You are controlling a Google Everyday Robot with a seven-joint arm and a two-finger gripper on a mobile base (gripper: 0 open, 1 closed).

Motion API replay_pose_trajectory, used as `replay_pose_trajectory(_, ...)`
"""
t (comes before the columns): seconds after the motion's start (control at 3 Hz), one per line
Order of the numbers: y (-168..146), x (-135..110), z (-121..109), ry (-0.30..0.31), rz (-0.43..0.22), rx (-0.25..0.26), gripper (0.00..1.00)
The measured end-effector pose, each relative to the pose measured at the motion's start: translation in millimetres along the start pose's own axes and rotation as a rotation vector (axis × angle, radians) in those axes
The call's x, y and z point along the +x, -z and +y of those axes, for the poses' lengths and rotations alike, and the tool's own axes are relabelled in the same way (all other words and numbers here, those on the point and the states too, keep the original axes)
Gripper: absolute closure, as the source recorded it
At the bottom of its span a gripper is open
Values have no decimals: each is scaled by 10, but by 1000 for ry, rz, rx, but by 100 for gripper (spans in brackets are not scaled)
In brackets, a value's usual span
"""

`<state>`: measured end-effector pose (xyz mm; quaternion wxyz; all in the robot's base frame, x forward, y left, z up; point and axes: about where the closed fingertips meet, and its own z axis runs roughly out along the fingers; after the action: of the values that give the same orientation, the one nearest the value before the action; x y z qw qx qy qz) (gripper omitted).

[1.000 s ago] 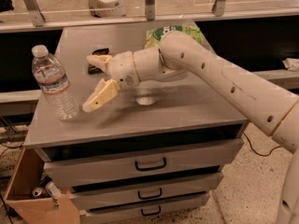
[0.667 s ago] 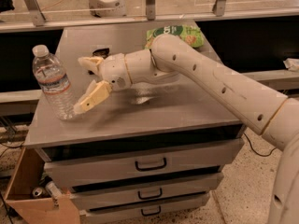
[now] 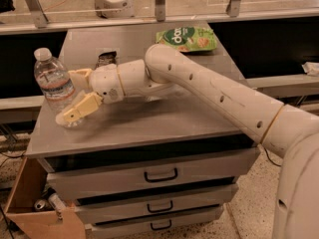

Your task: Pick water bottle

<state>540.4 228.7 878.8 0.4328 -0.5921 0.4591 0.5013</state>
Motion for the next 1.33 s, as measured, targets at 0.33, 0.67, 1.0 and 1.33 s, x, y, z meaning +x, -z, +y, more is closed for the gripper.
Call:
replay_pose_trajectory(0.33,-104,-13,83,4,-22,-18,35)
replay_pose_trajectory(0.67,-107,-20,172,5,-31,-12,59)
replay_pose_trajectory(1.0,-35,-51,222,7,-33,9,81)
replay_pose_trajectory(1.33,140,-140,196,16,-13,39,100)
